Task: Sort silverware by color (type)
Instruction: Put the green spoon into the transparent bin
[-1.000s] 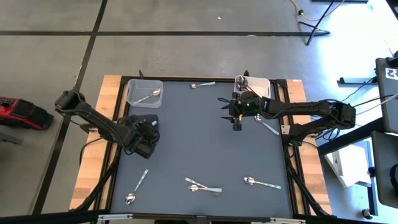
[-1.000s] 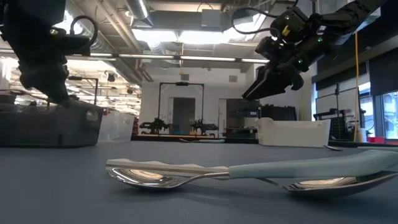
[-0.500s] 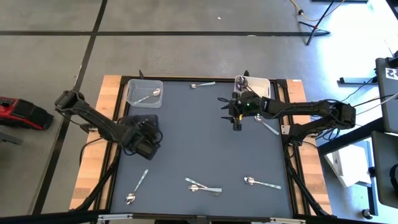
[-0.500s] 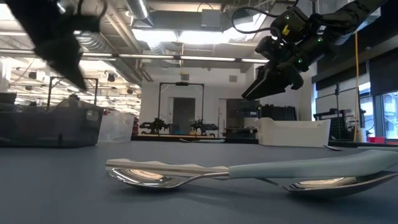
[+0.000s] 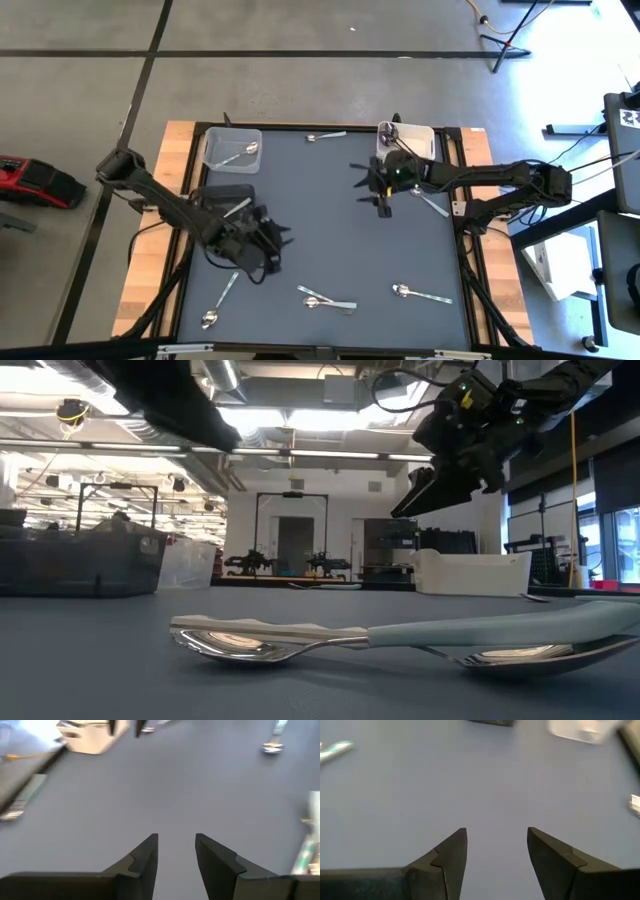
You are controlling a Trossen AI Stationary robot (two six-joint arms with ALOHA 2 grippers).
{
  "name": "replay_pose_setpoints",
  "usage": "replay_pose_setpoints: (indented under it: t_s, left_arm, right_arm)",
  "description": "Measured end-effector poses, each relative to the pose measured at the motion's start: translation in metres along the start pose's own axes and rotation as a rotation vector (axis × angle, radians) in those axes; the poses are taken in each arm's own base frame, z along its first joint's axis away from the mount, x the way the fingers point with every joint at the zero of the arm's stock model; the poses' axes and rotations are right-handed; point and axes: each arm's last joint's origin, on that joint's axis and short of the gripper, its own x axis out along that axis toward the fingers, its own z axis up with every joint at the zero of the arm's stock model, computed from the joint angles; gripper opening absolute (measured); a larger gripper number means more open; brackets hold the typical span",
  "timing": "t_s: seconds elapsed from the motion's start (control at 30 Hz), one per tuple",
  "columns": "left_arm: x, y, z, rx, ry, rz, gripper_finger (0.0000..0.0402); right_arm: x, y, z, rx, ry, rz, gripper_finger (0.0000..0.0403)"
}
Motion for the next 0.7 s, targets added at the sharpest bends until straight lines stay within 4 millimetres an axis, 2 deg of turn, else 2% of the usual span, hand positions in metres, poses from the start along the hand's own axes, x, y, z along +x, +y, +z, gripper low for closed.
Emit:
replay_pose_setpoints:
  t_s: [0.2, 0.3, 0.53, 0.7]
  left_arm:
    - [0.033, -0.031, -0.019, -0.041, 0.011, -0.093, 0.0126]
    - [0.045, -0.047, -0.022, -0.067, 0.018, -0.101, 0.0126]
    - [0.067, -0.087, -0.002, -0.075, -0.002, -0.126, 0.0126]
    - [0.083, -0.103, 0.004, -0.085, -0.005, -0.126, 0.0126]
  right_arm:
    - [0.009, 0.036, 0.011, -0.093, 0.014, 0.042, 0.0198]
    - [0.011, 0.052, 0.015, -0.135, 0.023, 0.046, 0.0198]
    - [0.011, 0.083, 0.019, -0.184, 0.031, 0.129, 0.0198]
    - [0.006, 0.107, 0.018, -0.127, 0.07, 0.202, 0.0198]
